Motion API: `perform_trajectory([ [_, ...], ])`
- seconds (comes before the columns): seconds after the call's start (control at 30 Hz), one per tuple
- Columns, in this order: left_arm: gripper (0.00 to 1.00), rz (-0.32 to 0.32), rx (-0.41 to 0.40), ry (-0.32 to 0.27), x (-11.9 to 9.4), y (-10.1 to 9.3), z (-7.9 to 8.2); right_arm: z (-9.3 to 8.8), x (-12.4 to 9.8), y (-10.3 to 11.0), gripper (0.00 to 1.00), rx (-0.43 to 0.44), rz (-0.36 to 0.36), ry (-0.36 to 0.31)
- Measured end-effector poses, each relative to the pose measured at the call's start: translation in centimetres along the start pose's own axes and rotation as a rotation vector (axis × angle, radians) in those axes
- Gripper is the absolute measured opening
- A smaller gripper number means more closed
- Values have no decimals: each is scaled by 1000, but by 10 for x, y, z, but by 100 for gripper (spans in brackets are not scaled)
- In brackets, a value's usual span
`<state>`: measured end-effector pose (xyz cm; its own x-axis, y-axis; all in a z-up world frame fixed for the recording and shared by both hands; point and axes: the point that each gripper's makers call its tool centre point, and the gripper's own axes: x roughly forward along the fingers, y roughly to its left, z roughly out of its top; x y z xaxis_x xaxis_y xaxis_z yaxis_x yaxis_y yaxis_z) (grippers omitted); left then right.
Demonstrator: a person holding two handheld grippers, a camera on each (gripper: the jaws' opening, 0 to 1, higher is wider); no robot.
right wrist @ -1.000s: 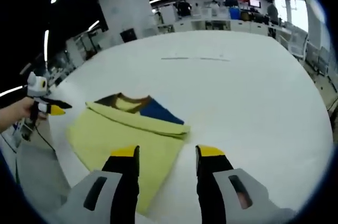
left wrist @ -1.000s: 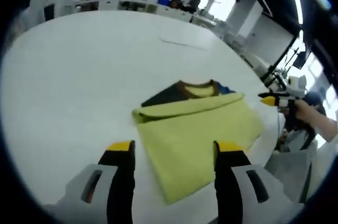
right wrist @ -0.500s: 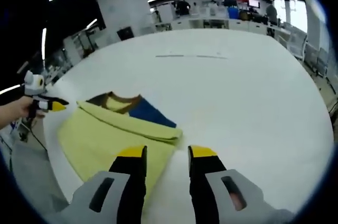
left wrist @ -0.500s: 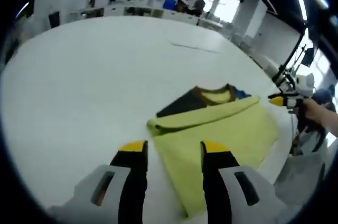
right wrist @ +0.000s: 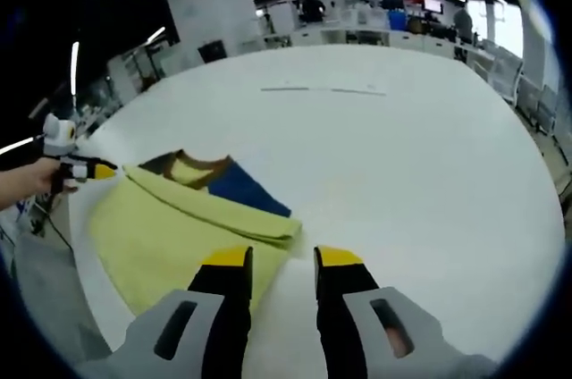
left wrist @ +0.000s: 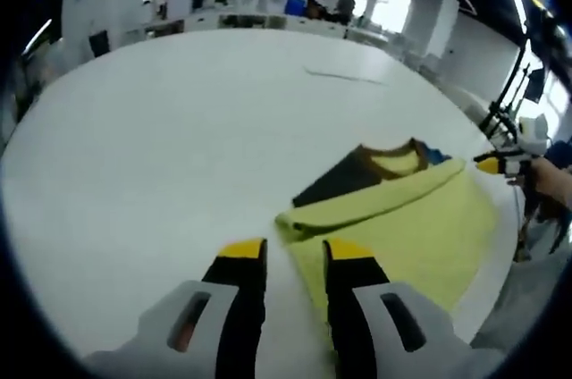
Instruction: Fold the garment on the visible template until the final outline fits inside the template.
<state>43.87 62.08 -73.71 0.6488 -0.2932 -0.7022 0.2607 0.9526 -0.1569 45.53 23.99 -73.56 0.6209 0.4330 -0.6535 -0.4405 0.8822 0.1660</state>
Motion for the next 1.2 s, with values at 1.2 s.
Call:
perform_trajectory([
  [1.2,0,-5,16,-1,18,2,7,2,24,-4,4,-28,14,5],
])
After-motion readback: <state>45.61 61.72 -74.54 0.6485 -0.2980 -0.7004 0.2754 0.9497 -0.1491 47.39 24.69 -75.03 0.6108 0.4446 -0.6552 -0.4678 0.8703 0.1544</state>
